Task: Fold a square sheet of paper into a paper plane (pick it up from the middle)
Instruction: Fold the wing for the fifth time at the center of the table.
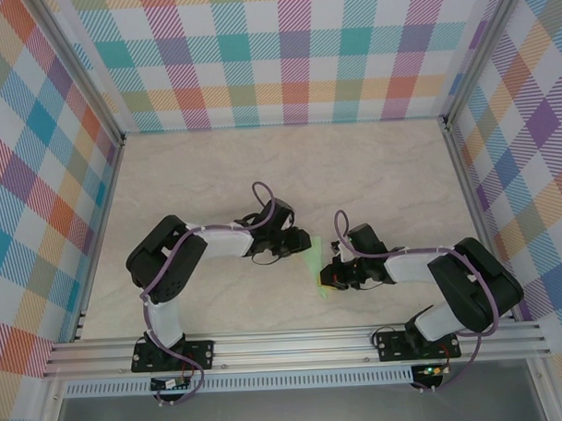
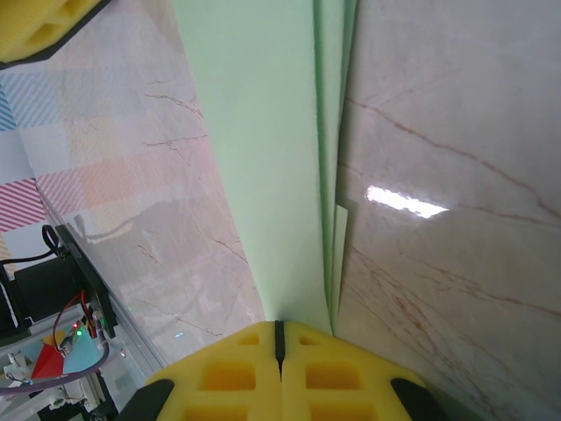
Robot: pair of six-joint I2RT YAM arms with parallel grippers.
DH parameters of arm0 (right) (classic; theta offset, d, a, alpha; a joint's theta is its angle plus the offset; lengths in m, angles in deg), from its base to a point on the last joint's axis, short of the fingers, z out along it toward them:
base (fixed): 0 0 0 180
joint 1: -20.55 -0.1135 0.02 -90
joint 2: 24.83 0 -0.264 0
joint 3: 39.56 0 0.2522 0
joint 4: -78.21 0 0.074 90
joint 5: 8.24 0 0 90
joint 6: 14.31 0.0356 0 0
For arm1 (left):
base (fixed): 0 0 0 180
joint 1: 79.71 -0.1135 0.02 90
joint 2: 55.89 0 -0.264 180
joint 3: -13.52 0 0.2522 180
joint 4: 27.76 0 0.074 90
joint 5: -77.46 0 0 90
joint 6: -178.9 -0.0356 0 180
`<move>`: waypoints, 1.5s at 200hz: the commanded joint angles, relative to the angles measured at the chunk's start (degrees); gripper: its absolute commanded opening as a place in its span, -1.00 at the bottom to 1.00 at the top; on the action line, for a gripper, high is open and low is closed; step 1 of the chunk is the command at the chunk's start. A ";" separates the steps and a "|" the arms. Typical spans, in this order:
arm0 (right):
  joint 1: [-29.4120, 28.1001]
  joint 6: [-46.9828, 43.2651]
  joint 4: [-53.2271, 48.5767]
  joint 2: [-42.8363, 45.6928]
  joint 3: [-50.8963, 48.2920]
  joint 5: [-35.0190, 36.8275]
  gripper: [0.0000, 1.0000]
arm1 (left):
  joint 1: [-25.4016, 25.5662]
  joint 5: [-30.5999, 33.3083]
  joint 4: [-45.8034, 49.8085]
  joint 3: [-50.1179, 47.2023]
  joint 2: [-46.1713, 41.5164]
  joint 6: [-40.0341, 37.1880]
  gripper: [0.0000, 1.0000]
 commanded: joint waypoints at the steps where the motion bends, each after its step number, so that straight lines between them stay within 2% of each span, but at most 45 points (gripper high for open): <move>1: 0.37 -2.11 -7.57 -1.31 -1.61 4.47 -0.95 | -2.64 3.65 1.63 2.45 2.37 -4.22 -0.37; 121: 1.27 -5.59 -9.48 -0.70 -0.71 3.11 -0.94 | -9.31 0.22 5.08 6.86 5.50 -7.66 -0.36; 148: 1.26 -6.61 -10.18 -0.47 0.49 2.37 -0.94 | -9.46 1.03 6.95 6.83 1.66 -7.93 -0.36; 183: 1.27 -8.19 -9.84 -0.43 1.72 0.96 -0.93 | -9.46 3.66 9.49 5.10 -7.74 -7.18 -0.34; 219: 1.27 -9.08 -9.69 1.28 3.31 -0.97 -0.89 | -6.19 2.75 7.33 1.31 -12.76 -4.33 -0.33; 260: 1.27 -8.77 -11.27 2.67 5.07 -0.41 -0.87 | -0.26 -0.15 4.90 3.09 -6.36 -3.30 -0.36; 300: 1.27 -7.10 -9.84 2.20 4.85 -0.73 -0.86 | 1.87 -1.05 3.86 3.68 -2.48 -3.23 -0.39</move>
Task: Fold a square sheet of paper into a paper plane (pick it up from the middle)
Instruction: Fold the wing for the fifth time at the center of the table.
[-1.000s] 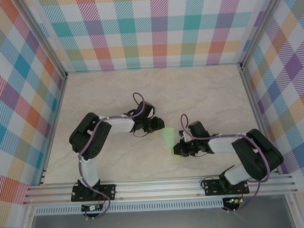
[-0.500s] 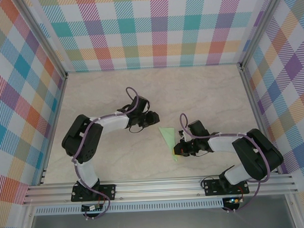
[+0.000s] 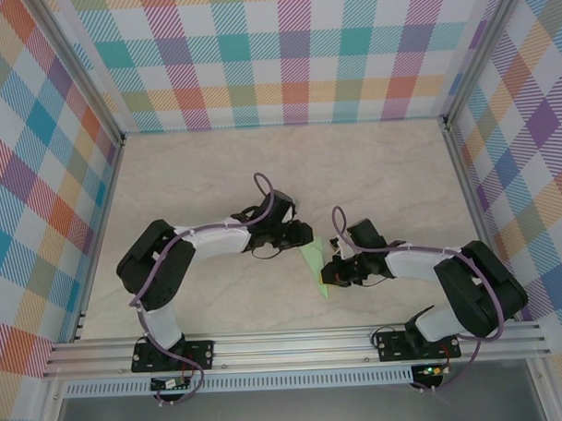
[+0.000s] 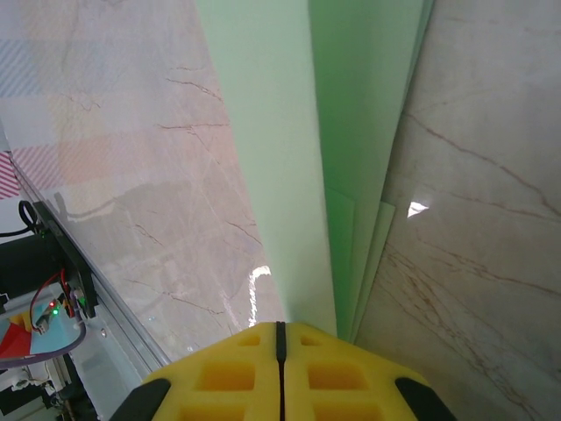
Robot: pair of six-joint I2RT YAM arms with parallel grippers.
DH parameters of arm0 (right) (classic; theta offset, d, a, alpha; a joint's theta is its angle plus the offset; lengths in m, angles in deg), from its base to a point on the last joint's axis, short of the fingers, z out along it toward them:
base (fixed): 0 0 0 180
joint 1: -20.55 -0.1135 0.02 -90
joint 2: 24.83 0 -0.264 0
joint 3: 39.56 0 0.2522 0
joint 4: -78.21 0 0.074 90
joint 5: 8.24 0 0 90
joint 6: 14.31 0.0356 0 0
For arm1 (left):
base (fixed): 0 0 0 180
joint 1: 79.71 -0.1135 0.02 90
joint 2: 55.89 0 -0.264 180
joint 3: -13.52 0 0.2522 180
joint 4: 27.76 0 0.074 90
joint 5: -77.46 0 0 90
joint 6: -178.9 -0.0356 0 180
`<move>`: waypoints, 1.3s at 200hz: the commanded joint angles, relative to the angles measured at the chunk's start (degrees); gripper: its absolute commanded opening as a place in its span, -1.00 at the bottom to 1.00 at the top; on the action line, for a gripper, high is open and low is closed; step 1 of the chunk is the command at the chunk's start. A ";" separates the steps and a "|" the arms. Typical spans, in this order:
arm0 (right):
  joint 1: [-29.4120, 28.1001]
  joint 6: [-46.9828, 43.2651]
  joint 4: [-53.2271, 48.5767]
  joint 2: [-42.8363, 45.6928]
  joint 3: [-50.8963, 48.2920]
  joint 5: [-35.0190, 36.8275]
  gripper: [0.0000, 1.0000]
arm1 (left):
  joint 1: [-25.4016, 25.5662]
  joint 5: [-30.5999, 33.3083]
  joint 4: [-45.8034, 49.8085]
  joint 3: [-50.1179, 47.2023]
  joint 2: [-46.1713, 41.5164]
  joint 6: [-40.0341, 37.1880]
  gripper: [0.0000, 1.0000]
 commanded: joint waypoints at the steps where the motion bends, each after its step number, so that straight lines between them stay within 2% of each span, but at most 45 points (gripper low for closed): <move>1: 0.22 0.33 -0.18 0.15 0.87 -0.67 -0.86 | 0.59 -0.99 -1.12 0.72 0.76 0.38 -0.39; 57: 0.09 4.66 1.17 5.64 0.96 -1.97 -0.76 | 0.62 -0.55 -2.33 -0.33 3.35 1.16 -0.40; 89: -0.68 7.00 5.43 2.72 1.51 -2.93 -0.71 | 0.67 -0.53 -2.45 -0.42 3.87 1.40 -0.39; 165: -0.74 5.10 5.76 -8.00 1.53 -0.79 -0.74 | 0.68 -0.63 -1.20 -0.10 2.34 0.98 -0.35; 216: -0.74 5.12 6.02 -8.09 0.27 0.82 -0.75 | 0.68 1.63 0.54 -1.63 -2.93 0.67 -0.28; 260: -0.74 5.42 6.13 -6.53 -0.45 1.31 -0.78 | 1.68 2.06 -1.05 -3.80 -5.07 2.53 -0.31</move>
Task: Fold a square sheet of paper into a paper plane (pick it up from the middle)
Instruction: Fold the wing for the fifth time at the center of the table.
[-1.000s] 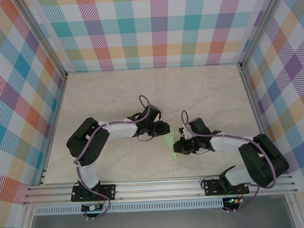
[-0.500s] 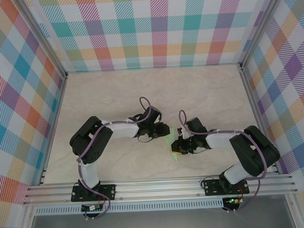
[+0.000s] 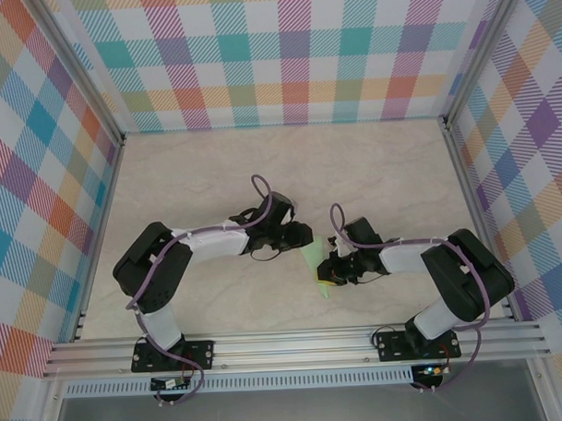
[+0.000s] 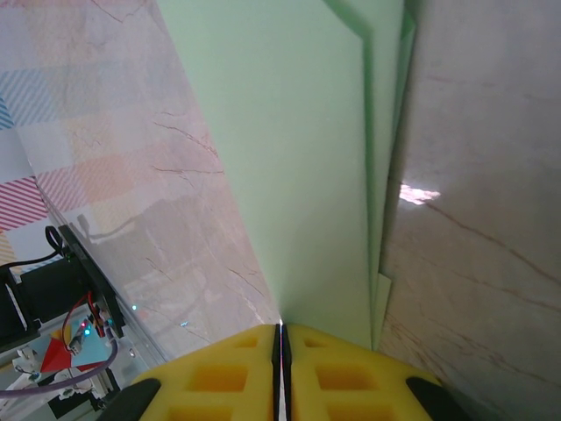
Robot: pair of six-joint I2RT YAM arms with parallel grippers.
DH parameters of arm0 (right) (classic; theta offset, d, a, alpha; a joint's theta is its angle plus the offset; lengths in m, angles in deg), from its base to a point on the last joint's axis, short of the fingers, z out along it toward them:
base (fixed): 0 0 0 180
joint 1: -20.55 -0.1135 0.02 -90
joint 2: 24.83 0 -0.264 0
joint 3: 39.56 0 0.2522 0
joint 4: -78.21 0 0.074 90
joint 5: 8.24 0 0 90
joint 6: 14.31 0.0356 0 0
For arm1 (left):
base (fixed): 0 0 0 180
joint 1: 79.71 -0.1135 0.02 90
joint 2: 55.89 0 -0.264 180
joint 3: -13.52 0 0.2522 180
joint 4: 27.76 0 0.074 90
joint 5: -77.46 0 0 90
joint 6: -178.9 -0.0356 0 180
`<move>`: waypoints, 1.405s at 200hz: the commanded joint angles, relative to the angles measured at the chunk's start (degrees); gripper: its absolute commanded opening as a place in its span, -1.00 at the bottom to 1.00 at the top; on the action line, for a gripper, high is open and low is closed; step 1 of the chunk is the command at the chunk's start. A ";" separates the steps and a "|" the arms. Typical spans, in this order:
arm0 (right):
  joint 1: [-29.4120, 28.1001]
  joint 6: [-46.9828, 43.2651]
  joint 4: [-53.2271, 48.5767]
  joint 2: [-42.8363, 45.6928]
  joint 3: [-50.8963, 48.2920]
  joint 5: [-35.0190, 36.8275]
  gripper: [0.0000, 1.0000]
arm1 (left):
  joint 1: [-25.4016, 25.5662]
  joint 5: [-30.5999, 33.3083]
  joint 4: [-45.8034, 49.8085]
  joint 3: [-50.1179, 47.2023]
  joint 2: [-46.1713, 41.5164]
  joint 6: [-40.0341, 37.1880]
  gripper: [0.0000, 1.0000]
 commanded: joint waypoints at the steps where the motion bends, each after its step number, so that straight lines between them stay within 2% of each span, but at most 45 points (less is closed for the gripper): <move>1: -0.42 -0.48 0.61 -0.48 -1.63 3.05 -0.78 | 1.40 0.78 -0.46 -1.98 -1.77 1.00 -0.31; 86: -0.42 -0.17 1.20 -0.96 -2.16 3.32 -0.80 | 4.79 -1.34 -6.94 -2.00 5.02 4.72 -0.37; 153: -0.42 -0.34 1.16 -1.82 -2.90 3.58 -0.88 | 4.99 3.41 -5.05 -2.75 7.48 3.23 -0.39; 204: -0.41 -1.65 -0.58 -1.77 -3.16 3.88 -0.92 | 2.62 4.61 -5.37 -3.08 7.41 1.65 -0.40; 281: -0.31 -3.06 -1.94 -1.04 -3.78 4.07 -0.94 | -2.96 1.12 -8.80 -4.39 6.79 -1.06 -0.37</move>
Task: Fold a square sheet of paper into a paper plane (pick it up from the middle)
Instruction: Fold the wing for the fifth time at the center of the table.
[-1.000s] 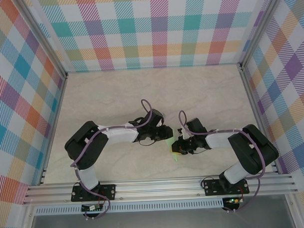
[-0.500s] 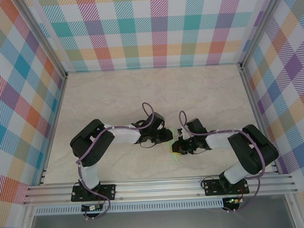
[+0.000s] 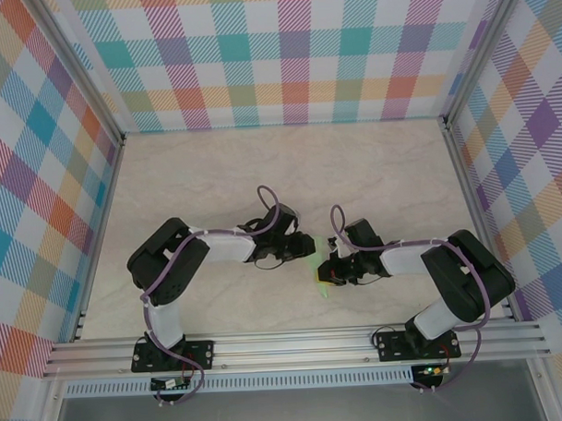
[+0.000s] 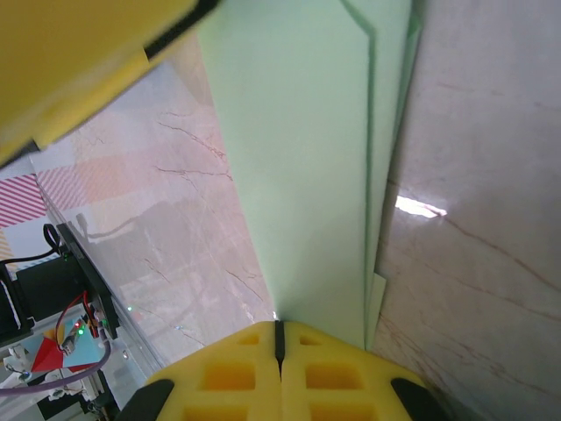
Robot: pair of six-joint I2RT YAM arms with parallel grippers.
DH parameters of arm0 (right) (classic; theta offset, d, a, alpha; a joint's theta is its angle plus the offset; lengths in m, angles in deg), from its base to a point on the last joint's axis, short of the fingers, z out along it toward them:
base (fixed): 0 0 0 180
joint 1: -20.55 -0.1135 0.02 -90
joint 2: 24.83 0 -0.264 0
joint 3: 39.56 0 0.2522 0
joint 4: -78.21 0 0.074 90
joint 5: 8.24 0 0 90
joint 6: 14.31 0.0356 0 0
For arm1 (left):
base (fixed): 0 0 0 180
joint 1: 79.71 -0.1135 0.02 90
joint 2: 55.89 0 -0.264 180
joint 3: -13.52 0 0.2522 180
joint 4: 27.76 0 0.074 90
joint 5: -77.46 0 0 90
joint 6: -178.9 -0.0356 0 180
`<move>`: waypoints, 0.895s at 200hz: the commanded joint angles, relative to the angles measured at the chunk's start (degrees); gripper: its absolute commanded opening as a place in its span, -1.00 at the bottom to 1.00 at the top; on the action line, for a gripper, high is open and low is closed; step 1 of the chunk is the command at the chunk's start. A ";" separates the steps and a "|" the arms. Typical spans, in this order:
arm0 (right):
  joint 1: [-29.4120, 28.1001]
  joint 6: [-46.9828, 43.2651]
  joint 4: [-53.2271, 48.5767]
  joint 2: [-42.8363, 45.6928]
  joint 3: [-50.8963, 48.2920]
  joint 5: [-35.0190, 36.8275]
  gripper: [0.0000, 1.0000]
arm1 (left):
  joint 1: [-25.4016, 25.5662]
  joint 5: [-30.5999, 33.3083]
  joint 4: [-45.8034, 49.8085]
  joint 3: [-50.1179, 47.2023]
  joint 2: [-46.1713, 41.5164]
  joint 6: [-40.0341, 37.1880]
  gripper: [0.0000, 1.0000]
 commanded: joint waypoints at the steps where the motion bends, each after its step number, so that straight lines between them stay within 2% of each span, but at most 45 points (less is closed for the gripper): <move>1: -0.23 -2.24 -4.63 -1.18 -2.29 3.67 -0.94 | -3.14 2.32 -0.58 -0.99 0.84 -2.79 -0.37; 89: 0.05 -2.51 -4.36 -0.98 -1.91 2.83 -0.94 | -8.07 -2.06 0.27 1.81 1.45 -5.19 -0.35; 138: 0.07 -1.66 -3.91 -1.16 -0.22 2.33 -0.92 | -7.78 -2.93 1.33 0.08 -7.11 -4.31 -0.29; 179: 0.06 -1.24 -4.05 -1.24 0.88 2.15 -0.91 | -3.95 -3.01 1.10 -1.30 -9.79 -3.38 -0.26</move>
